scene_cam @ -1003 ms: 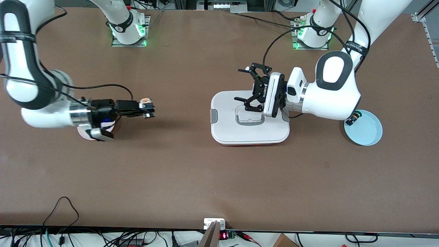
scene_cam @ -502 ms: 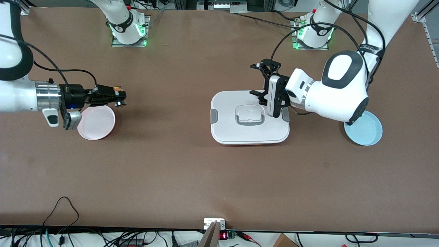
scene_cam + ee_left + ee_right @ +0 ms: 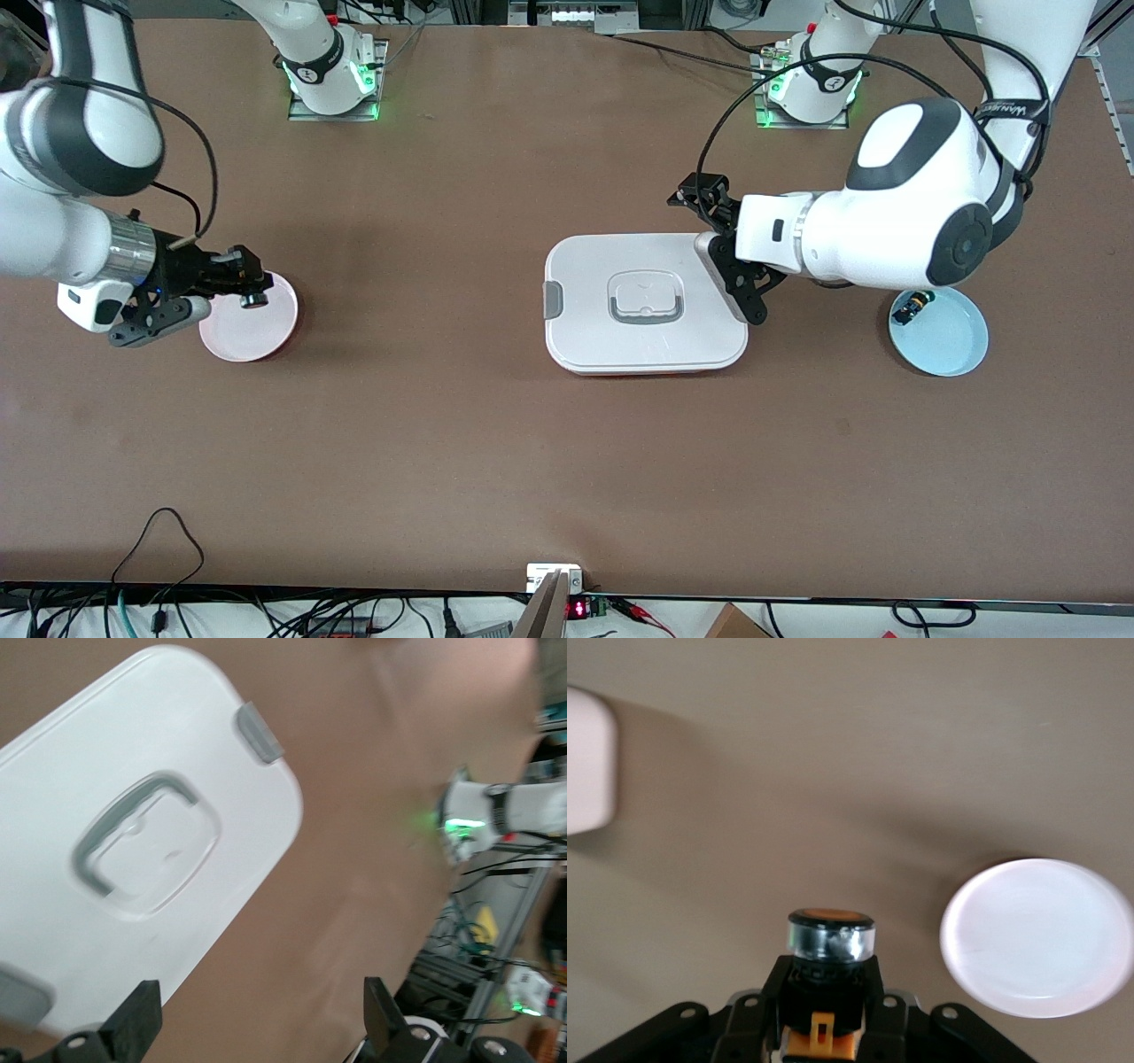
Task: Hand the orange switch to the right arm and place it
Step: 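Lower the switch onto the white plate with the right gripper while the left gripper withdraws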
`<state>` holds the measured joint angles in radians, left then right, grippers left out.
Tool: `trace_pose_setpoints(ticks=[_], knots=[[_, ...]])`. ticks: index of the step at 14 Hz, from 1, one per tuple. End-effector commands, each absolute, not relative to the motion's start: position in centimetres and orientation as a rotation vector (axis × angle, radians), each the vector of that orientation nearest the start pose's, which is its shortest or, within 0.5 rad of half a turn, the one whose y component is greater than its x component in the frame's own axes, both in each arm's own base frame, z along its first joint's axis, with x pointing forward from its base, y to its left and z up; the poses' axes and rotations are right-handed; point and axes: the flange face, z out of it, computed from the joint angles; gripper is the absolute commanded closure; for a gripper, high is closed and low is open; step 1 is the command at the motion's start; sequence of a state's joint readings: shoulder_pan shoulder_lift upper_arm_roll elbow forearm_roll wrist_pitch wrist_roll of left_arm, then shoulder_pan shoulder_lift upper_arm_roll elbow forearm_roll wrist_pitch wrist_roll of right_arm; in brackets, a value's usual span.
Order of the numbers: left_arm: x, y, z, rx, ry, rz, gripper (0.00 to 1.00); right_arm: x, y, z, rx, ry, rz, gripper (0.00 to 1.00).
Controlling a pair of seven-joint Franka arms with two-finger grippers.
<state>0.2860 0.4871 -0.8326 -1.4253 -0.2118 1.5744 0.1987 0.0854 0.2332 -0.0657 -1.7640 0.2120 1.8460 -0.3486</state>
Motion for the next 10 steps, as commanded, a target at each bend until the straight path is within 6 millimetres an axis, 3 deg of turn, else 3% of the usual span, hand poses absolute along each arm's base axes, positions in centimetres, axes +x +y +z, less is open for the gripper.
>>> trace_pose_setpoints(ticks=[1,5,6,10], knots=[[58.2,-25.2,49.6,2.694,-0.889,-0.434,0.00,60.4,1.9,37.8,-3.033,-0.485,0.131,1.00],[58.5,-20.6,52.4,3.003,-0.932,-0.499,0.00,61.2,-1.2,29.7,-3.124,-0.506,0.058,1.00],[58.2,-19.7,54.2,3.058,-0.895,-0.449,0.00,61.2,-2.4,27.9,-3.139,-0.494,0.040,1.00],[59.9,-13.3,57.0,3.222,-0.580,-0.279,0.00,60.6,-5.2,22.6,-3.151,-0.453,0.041,1.00]])
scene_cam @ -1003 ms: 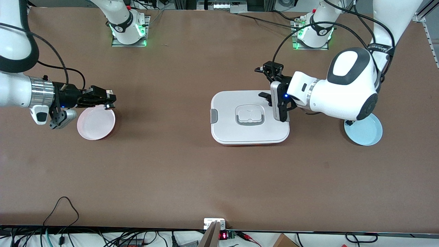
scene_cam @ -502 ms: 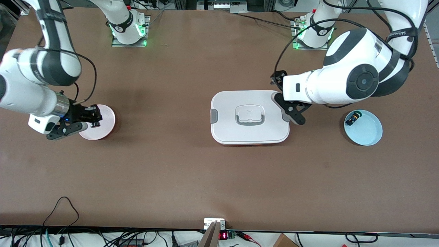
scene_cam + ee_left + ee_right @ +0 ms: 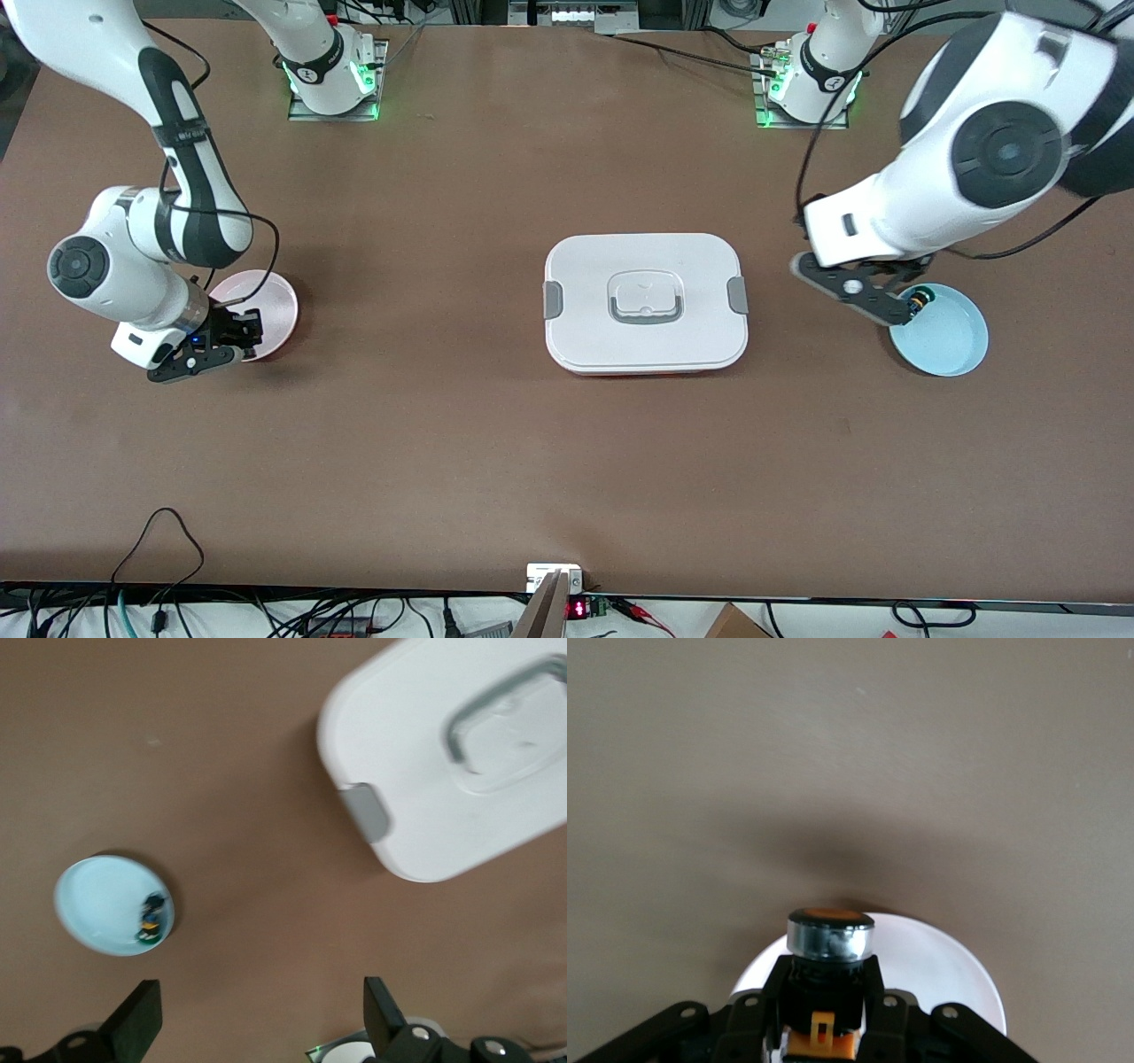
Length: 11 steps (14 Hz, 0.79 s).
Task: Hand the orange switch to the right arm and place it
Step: 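Lower the switch onto the white plate with the right gripper while the left gripper withdraws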
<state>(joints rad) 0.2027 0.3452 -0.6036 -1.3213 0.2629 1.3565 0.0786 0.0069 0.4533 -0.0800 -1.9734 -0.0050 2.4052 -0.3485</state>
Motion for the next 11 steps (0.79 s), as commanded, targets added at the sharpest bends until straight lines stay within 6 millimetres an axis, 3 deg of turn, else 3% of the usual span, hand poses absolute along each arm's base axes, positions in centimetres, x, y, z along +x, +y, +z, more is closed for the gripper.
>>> trace_pose_setpoints(ticks=[1,3,6,8,9,11], knots=[[60.4,-11.5,57.3,-3.010,0.431,0.221,0.00,59.7,-5.7,21.8,-3.149,-0.437,0.060,1.00],[60.1,-7.6,56.9,-3.148,0.237,0.215,0.00,58.8,-6.2,20.8,-3.146,-0.419,0.088,1.00],[56.6,-6.6,57.9,-3.157,0.008,0.074,0.00,56.6,-6.5,18.9,-3.135,-0.382,0.155,1.00],[55.1,-5.9,57.8,-3.148,-0.048,0.074,0.00,56.0,-6.9,18.4,-3.135,-0.364,0.159,0.98],[55.1,-5.3,57.6,-3.147,-0.050,0.076,0.00,55.8,-7.0,18.3,-3.136,-0.359,0.159,0.87],[55.4,-4.2,57.8,-3.116,-0.067,0.061,0.00,55.9,-7.0,18.6,-3.136,-0.353,0.154,0.00]])
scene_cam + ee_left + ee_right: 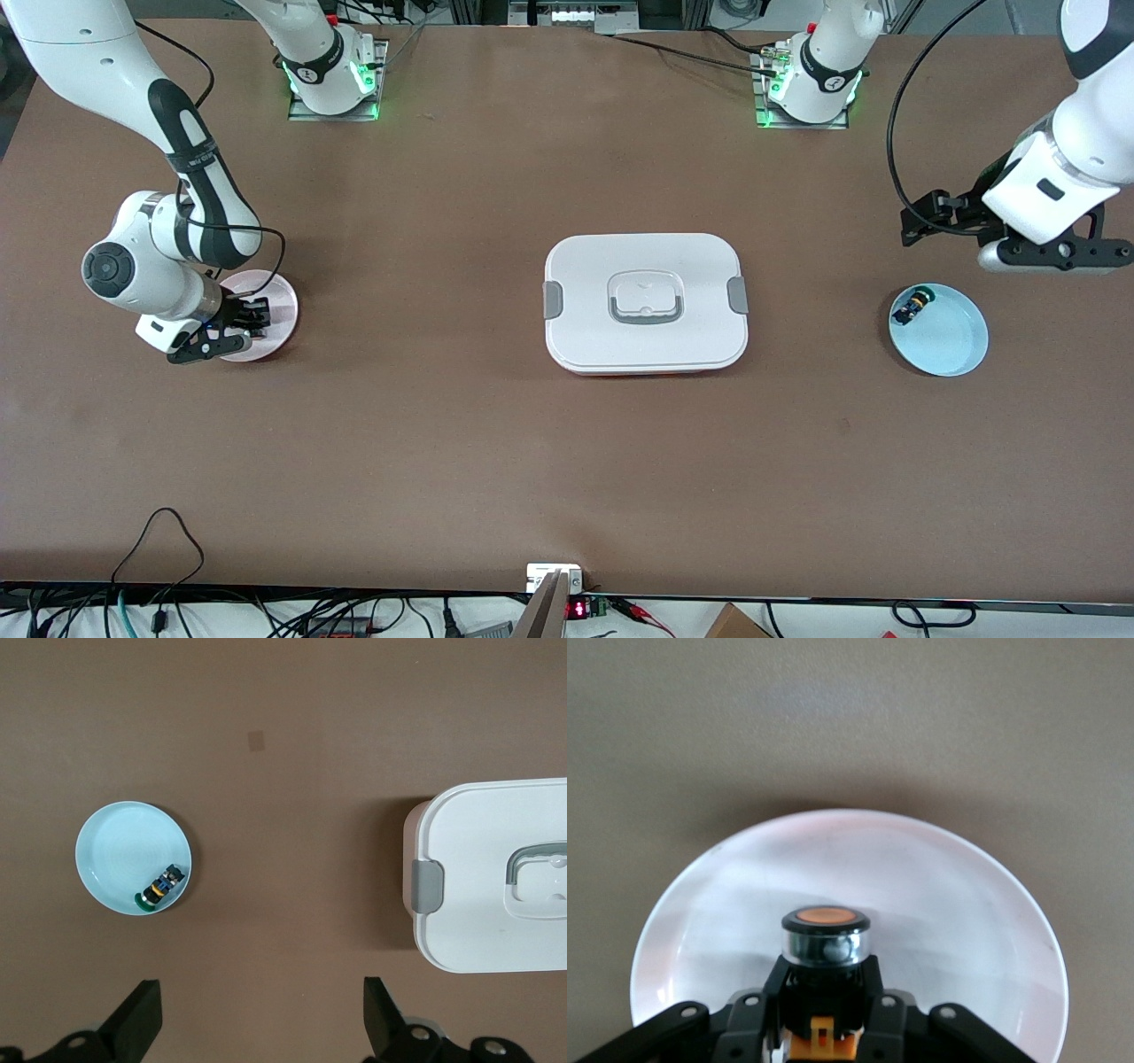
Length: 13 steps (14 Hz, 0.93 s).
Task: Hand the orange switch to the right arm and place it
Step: 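Lower the switch onto the white plate with the right gripper while the left gripper withdraws, then open the right gripper and raise it off the switch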
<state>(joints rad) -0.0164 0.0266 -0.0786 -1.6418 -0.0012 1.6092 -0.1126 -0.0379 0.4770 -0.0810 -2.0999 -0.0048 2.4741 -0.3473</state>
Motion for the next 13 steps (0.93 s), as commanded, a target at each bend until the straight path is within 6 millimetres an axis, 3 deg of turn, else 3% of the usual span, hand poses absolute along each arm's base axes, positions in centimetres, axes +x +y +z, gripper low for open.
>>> trace_pose_setpoints(ticks=[1,4,6,8,11,13], knots=[[55.3,-4.1,57.9,-3.095,-0.058,0.055,0.00,56.2,-7.0,19.4,-3.138,-0.348,0.139,0.00],[55.3,-3.7,58.0,-3.088,-0.070,0.063,0.00,57.6,-5.8,23.7,-3.145,-0.391,0.046,0.00],[55.8,-3.7,57.7,-3.095,-0.089,0.062,0.00,58.6,-5.6,27.8,-3.145,-0.392,0.006,0.00],[56.8,-3.0,57.3,-3.109,-0.115,0.001,0.00,60.1,-5.6,32.7,-3.146,-0.401,-0.016,0.00],[57.2,-2.1,57.4,-3.114,-0.142,-0.047,0.00,60.4,-3.0,40.5,-3.119,-0.454,0.054,0.00],[57.2,-2.7,57.5,-3.115,-0.125,-0.056,0.00,60.6,-1.2,45.6,-3.083,-0.458,-0.015,0.00]])
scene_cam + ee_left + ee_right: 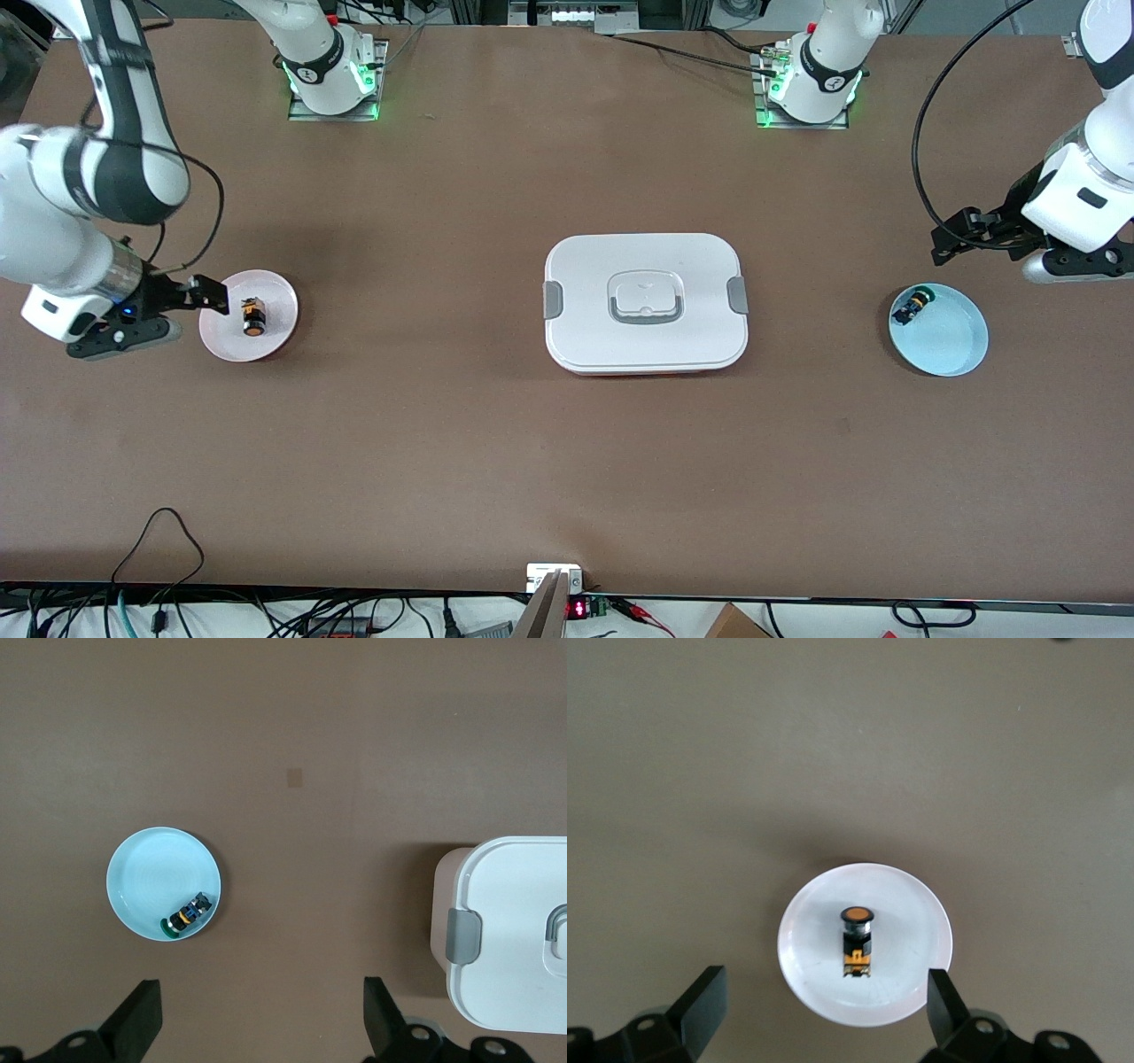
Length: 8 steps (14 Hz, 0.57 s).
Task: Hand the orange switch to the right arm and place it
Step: 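Open the right gripper and raise it off the switch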
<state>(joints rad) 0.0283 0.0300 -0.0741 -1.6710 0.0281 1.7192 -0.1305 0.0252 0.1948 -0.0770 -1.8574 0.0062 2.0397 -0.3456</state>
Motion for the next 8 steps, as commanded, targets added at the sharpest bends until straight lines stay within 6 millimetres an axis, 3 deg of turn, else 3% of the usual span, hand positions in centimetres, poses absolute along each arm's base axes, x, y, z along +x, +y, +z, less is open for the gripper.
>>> trace_pose_setpoints(ticks=[1,3,5,8], knots=[[57.2,-2.8,57.6,-3.115,-0.123,-0.059,0.00,60.1,-0.6,48.2,-3.060,-0.452,-0.038,0.00],[57.0,-2.7,57.5,-3.113,-0.120,-0.052,0.00,59.3,0.9,52.6,-3.046,-0.415,-0.001,0.00],[56.9,-2.7,57.4,-3.113,-0.120,-0.045,0.00,58.9,1.2,56.3,-3.059,-0.378,0.024,0.00],[57.0,-2.7,57.4,-3.113,-0.110,-0.047,0.00,57.9,1.0,59.0,-3.067,-0.394,0.093,0.00]])
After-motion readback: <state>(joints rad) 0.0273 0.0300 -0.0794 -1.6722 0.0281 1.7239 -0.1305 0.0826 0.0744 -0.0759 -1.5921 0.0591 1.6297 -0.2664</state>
